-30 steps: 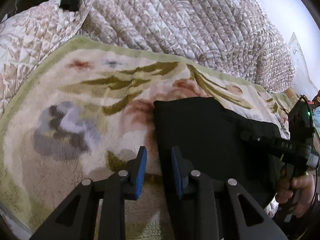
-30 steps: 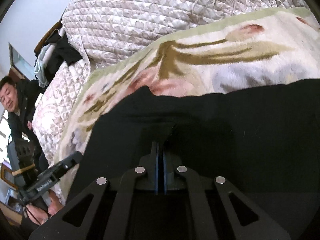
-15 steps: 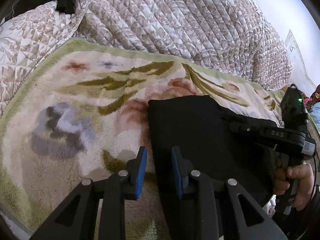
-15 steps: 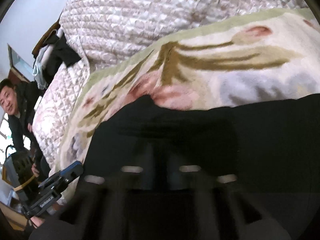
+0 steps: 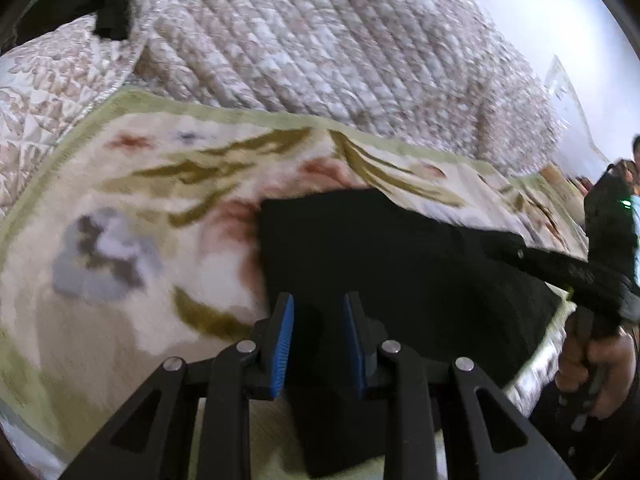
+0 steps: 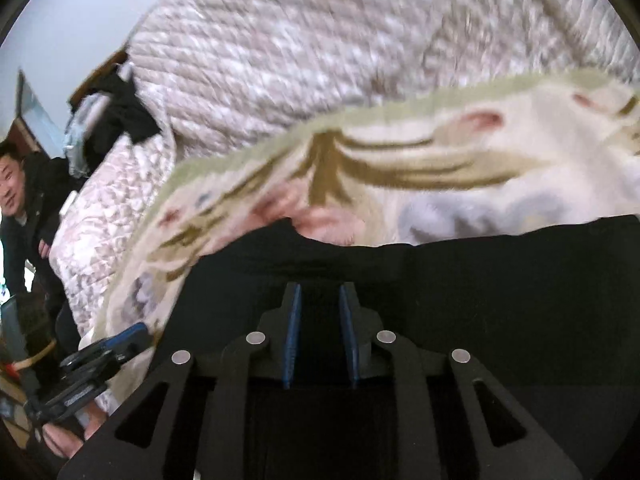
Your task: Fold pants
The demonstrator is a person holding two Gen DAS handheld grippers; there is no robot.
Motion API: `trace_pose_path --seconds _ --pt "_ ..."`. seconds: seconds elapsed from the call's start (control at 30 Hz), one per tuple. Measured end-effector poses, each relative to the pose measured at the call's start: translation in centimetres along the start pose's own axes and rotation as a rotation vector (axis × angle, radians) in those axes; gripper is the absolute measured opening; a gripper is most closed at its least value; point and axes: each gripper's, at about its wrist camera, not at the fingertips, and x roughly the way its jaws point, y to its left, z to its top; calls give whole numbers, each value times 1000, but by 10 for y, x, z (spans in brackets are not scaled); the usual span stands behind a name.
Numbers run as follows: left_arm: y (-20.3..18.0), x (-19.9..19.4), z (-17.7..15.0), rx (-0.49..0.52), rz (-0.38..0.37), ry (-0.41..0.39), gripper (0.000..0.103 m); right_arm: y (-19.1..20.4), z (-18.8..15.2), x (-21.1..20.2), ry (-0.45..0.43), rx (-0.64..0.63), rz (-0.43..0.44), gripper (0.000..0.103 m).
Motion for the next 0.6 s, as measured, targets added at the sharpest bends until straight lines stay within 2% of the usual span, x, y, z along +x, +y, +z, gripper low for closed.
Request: trace_pose_path --seconds 0.17,0.2,0.23,0.37,0.6 --pt "-16 -7 -33 40 2 33 28 32 -61 -10 94 -144 -12 20" --pt "-20 -8 -40 51 11 36 28 30 -72 -5 128 -153 -48 20" --pt "-24 -10 -45 63 20 30 28 29 -78 -6 126 -171 -66 20" --pt "-35 -15 -46 72 68 36 28 28 -81 -19 113 -178 -97 20" --pt "-46 -17 -31 84 100 43 28 30 -76 -34 69 -171 -107 20"
